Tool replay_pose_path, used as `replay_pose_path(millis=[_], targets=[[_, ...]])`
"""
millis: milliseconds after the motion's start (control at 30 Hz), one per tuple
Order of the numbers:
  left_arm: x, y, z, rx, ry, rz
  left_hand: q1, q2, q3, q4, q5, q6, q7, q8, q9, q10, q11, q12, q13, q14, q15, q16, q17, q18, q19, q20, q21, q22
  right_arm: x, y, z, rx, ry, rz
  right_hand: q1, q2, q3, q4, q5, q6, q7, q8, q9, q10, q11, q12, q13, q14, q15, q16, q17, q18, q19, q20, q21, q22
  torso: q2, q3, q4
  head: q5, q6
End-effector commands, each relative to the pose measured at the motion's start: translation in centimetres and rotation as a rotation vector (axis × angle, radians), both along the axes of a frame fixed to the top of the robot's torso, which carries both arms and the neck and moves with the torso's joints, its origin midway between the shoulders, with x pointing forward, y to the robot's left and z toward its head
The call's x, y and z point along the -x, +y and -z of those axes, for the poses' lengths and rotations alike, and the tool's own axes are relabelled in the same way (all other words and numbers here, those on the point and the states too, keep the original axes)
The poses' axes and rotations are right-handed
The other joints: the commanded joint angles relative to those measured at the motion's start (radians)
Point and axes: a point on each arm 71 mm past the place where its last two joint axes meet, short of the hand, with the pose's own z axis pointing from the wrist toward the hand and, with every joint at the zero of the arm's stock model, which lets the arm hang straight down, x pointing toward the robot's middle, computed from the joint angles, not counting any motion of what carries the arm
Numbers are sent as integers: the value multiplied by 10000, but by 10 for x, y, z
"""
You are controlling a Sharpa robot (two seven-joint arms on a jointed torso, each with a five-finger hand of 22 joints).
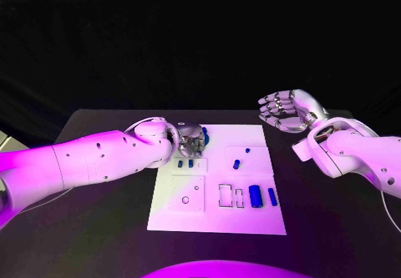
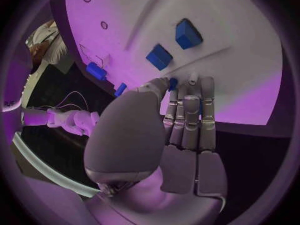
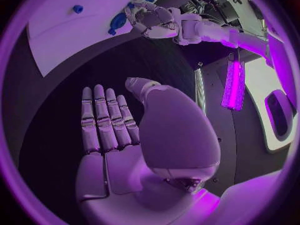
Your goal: Assemble the parts on the task board
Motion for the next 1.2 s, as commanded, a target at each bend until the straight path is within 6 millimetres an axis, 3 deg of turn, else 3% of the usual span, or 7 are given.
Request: replay_pose_path(millis=[33,167,333,467,600,900,1200], targets=[[4,-2,9,-71,412,130,-43,-35,79,1,-50,142,-23,-44,-7,91,-33,-86,-46,112,-10,82,18,136,-3,-71,68,40,0,2,2,52,155,-198,-65,22,-6,-41,64,49,677,-34,-16,-4,-1,-46,-4,31,14,-63,-11,117,93,2,-35,-13,-3,4,1,5,-6],[4,-2,10,-75,358,96,106,21,235,-110,-47,318,-33,1,1,273,-91,-107,-65,339,-60,288,287,89,197,-104,391,370,0,2,2,60,183,-206,-56,19,-6,-60,56,57,672,-38,-18,2,-5,-49,-4,36,15,-70,-23,113,78,4,-42,-39,-6,3,3,17,-8],[4,-1,9,-6,192,111,676,133,1057,-898,-49,788,-65,35,25,939,-256,-232,-92,1237,-245,944,1302,-57,694,-319,1580,1501,1,2,2,71,221,-222,-61,16,-11,-65,50,62,674,-42,-20,5,-4,-53,-4,38,17,-76,-33,110,64,6,-48,-58,-3,-2,-5,20,-18],[3,-1,7,194,-59,144,509,65,1652,-1391,-63,999,-68,-109,4,1205,-270,-407,-76,1361,-286,1033,1348,-96,603,-363,2150,2039,1,2,2,78,247,-237,-69,17,-15,-67,47,67,676,-45,-22,8,-3,-55,-4,40,20,-81,-41,109,50,7,-52,-76,-3,-1,-2,30,-2],[3,-1,5,377,-265,150,271,37,1992,-1647,-72,1111,-59,-210,7,1306,-243,-545,-54,1397,-268,1063,1328,-112,607,-368,2427,2308,0,2,3,110,307,-262,-65,11,-20,-97,42,77,676,-57,-29,15,-2,-66,-5,47,24,-97,-69,103,-1,13,-60,-135,-4,-3,-4,35,31],[5,1,0,990,-541,105,75,22,2113,-1715,-87,1162,-43,-263,18,1386,-235,-652,-58,1509,-259,1140,1468,-152,727,-338,2599,2496,0,1,4,153,371,-239,-50,2,-22,-137,35,85,677,-70,-37,15,0,-79,-6,50,29,-115,-98,100,-50,18,-60,-195,-10,-21,-4,40,87],[10,10,-10,1577,200,-224,-199,1,2154,-1718,-102,1239,-49,-288,54,1486,-245,-763,-59,1591,-254,1202,1532,-168,786,-312,2658,2566,-1,-1,6,175,410,-208,-53,3,-24,-141,34,88,679,-73,-39,16,1,-82,-6,52,30,-119,-105,99,-62,19,-60,-209,-12,-3,9,41,122]])
